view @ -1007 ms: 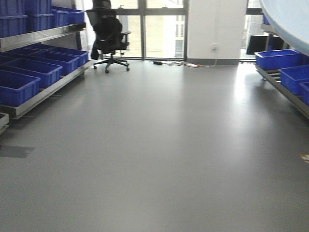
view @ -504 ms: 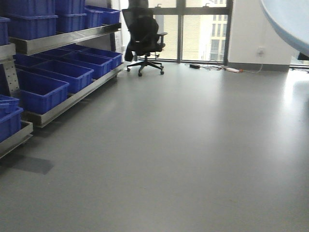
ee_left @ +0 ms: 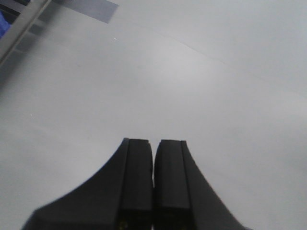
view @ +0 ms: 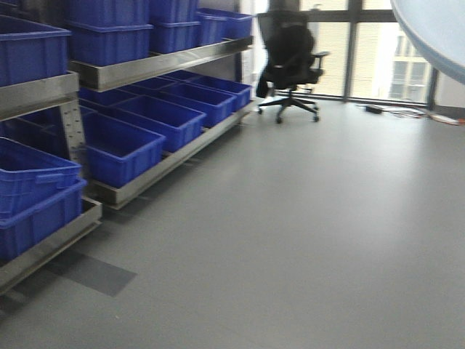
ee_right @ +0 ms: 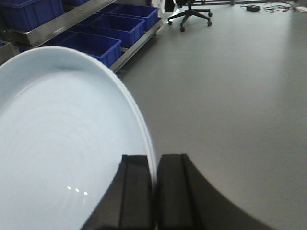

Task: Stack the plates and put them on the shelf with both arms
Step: 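Drive the base toward the blue-bin shelving rack holding the plates, then turn and approach the shelf bins, holding the plates above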

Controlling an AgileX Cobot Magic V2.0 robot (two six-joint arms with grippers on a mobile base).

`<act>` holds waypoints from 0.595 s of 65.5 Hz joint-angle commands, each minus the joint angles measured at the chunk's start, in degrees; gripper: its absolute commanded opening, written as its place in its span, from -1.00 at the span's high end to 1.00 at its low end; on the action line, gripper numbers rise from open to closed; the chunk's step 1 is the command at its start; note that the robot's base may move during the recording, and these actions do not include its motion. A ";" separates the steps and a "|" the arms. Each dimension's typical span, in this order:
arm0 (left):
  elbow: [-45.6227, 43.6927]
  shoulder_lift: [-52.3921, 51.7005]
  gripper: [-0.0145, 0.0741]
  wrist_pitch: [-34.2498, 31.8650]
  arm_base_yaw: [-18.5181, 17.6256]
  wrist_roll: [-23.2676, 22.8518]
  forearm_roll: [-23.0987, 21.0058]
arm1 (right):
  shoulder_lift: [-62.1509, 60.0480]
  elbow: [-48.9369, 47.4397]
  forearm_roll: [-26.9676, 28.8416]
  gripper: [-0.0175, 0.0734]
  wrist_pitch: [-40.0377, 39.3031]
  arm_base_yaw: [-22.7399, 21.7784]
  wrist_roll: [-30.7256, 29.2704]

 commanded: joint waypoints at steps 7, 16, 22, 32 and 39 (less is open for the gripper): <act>-1.50 -0.22 0.49 -3.47 -0.43 0.03 -0.10 | 0.26 -1.81 -0.38 0.49 -5.98 -0.26 -0.15; -1.50 -0.22 0.49 -3.47 -0.43 0.03 -0.10 | 0.26 -1.81 -0.38 0.49 -5.98 -0.26 -0.15; -1.50 -0.22 0.49 -3.47 -0.43 0.03 -0.10 | 0.26 -1.81 -0.38 0.49 -5.98 -0.26 -0.15; -1.50 -0.22 0.49 -3.47 -0.43 0.03 -0.10 | 0.26 -1.81 -0.38 0.49 -5.98 -0.26 -0.15; -1.50 -0.22 0.49 -3.47 -0.43 0.03 -0.10 | 0.26 -1.81 -0.38 0.49 -5.98 -0.26 -0.15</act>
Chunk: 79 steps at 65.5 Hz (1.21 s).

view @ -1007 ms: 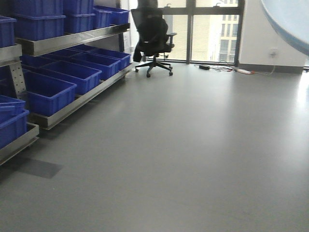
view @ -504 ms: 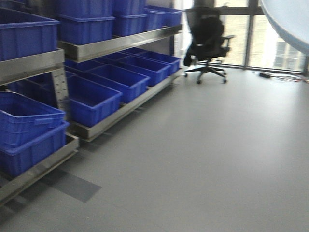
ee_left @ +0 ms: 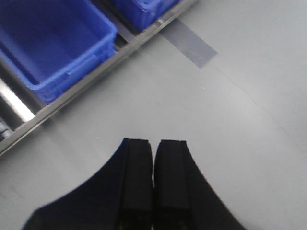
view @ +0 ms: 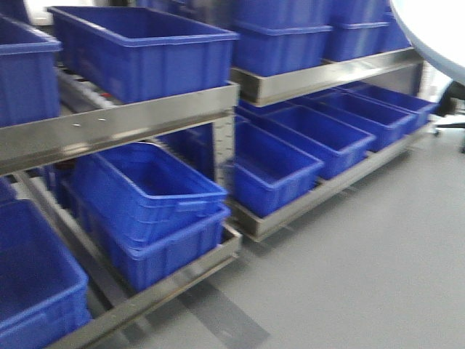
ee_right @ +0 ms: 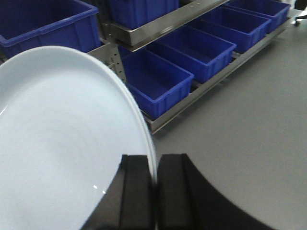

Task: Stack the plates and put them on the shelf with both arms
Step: 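Turn and approach the shelf bins, holding the plates above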

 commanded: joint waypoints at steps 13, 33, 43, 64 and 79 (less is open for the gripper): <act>-1.50 -0.22 0.49 -3.36 -0.43 0.03 -0.10 | 0.26 -1.81 -0.38 0.49 -5.98 -0.26 -0.15; -1.50 -0.22 0.49 -3.36 -0.43 0.03 -0.10 | 0.26 -1.81 -0.38 0.49 -5.98 -0.26 -0.15; -1.50 -0.22 0.49 -3.36 -0.43 0.03 -0.10 | 0.26 -1.81 -0.38 0.49 -5.98 -0.26 -0.15; -1.50 -0.22 0.49 -3.36 -0.43 0.03 -0.10 | 0.26 -1.81 -0.38 0.49 -5.98 -0.26 -0.15; -1.50 -0.22 0.49 -3.36 -0.43 0.03 -0.10 | 0.26 -1.81 -0.38 0.49 -5.98 -0.26 -0.15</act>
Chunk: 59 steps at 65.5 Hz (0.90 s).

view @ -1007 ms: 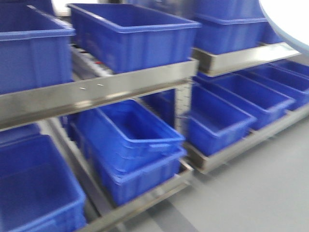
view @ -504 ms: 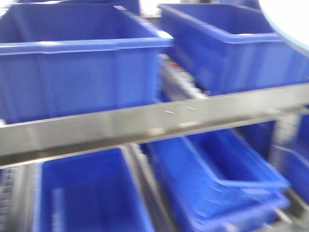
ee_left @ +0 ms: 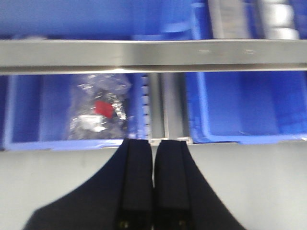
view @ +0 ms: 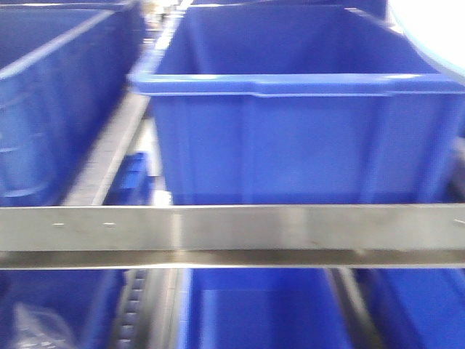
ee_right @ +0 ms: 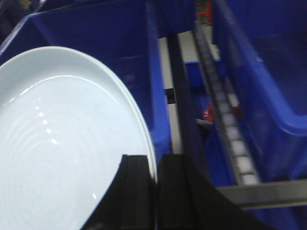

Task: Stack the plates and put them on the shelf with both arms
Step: 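Turn and approach the shelf bins, holding the plates above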

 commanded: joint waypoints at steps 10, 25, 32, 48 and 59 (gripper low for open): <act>-1.50 -0.22 0.49 -3.28 -0.43 0.03 -0.10 | 0.26 -1.81 -0.38 0.49 -5.98 -0.26 -0.15; -1.50 -0.22 0.49 -3.28 -0.43 0.03 -0.10 | 0.26 -1.81 -0.38 0.49 -5.98 -0.26 -0.15; -1.50 -0.22 0.49 -3.28 -0.43 0.03 -0.10 | 0.26 -1.81 -0.38 0.49 -5.98 -0.26 -0.15; -1.50 -0.22 0.49 -3.28 -0.43 0.03 -0.10 | 0.26 -1.81 -0.38 0.49 -5.98 -0.26 -0.15; -1.50 -0.22 0.49 -3.28 -0.43 0.03 -0.10 | 0.26 -1.81 -0.38 0.49 -5.98 -0.26 -0.15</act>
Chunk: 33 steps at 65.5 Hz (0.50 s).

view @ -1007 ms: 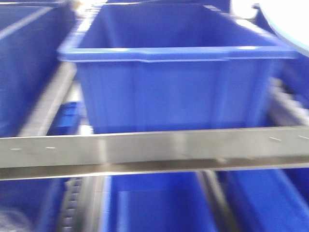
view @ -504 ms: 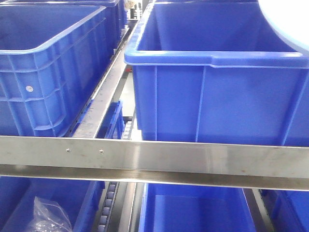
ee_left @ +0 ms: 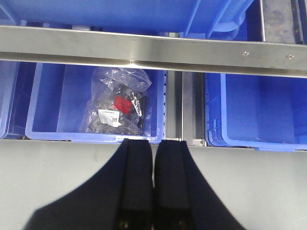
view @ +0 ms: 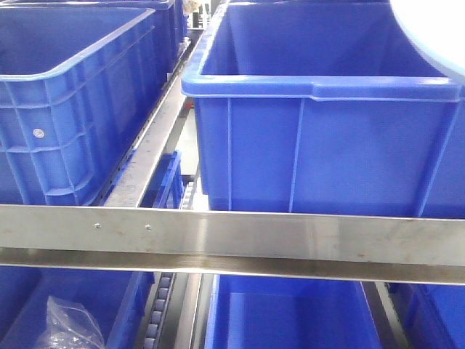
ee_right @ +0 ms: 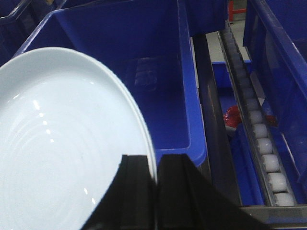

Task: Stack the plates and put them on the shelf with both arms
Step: 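Turn and approach the shelf bins, holding the plates above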

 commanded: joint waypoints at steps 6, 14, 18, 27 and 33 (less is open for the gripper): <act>-1.50 -0.22 0.49 -3.28 -0.43 0.03 -0.10 | 0.26 -1.81 -0.38 0.49 -5.98 -0.26 -0.15; -1.50 -0.22 0.49 -3.28 -0.43 0.03 -0.10 | 0.26 -1.81 -0.38 0.49 -5.98 -0.26 -0.15; -1.50 -0.22 0.49 -3.28 -0.43 0.03 -0.10 | 0.26 -1.81 -0.38 0.49 -5.98 -0.26 -0.15; -1.50 -0.22 0.49 -3.28 -0.43 0.03 -0.10 | 0.26 -1.81 -0.38 0.49 -5.98 -0.26 -0.15; -1.50 -0.22 0.49 -3.28 -0.43 0.03 -0.10 | 0.26 -1.81 -0.38 0.49 -5.98 -0.26 -0.15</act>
